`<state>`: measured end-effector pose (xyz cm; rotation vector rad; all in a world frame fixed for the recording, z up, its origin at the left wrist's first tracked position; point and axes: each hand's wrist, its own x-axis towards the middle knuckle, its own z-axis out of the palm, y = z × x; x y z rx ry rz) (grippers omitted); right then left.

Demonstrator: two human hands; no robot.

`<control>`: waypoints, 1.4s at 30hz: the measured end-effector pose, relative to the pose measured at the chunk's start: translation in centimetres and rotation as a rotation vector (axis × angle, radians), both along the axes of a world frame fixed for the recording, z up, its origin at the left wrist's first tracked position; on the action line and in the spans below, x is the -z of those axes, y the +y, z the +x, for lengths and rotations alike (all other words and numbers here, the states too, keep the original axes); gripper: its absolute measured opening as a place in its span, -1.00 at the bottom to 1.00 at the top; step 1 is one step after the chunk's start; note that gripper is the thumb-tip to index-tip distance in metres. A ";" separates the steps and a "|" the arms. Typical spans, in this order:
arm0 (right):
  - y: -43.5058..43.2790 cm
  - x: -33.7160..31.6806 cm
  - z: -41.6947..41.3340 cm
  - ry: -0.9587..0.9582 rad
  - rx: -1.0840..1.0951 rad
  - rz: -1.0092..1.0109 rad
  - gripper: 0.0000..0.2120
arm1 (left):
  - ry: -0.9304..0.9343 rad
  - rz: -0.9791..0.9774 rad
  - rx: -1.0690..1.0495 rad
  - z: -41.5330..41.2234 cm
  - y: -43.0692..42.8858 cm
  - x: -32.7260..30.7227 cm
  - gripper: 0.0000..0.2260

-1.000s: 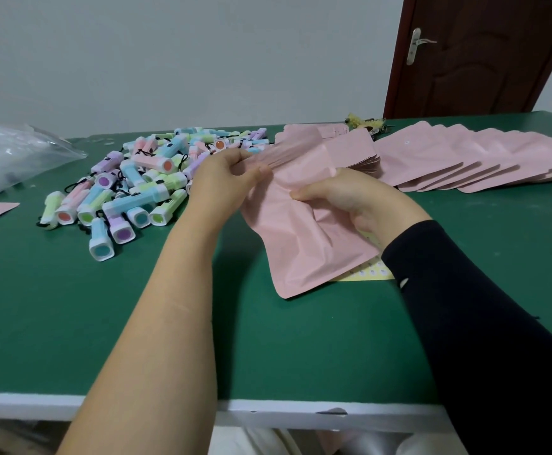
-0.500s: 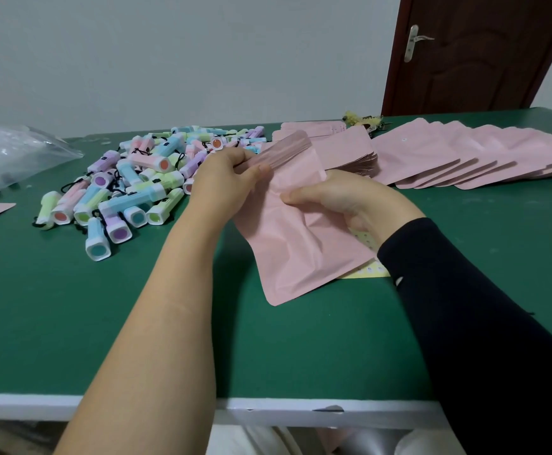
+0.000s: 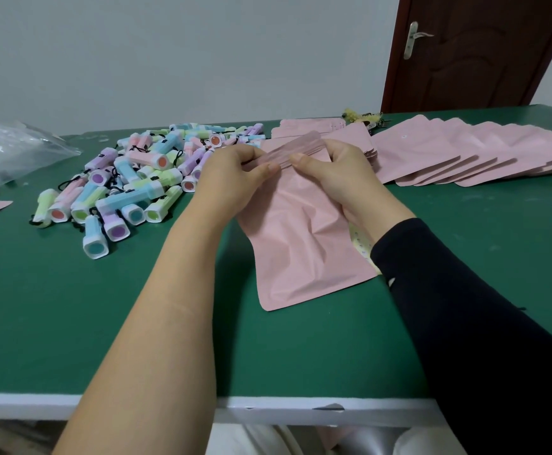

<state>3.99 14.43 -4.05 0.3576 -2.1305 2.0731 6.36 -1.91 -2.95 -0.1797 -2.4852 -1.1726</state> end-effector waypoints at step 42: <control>1.2 -0.4 -0.7 0.047 0.296 0.013 -0.92 | -0.013 0.041 -0.188 -1.1 -1.2 1.3 -0.73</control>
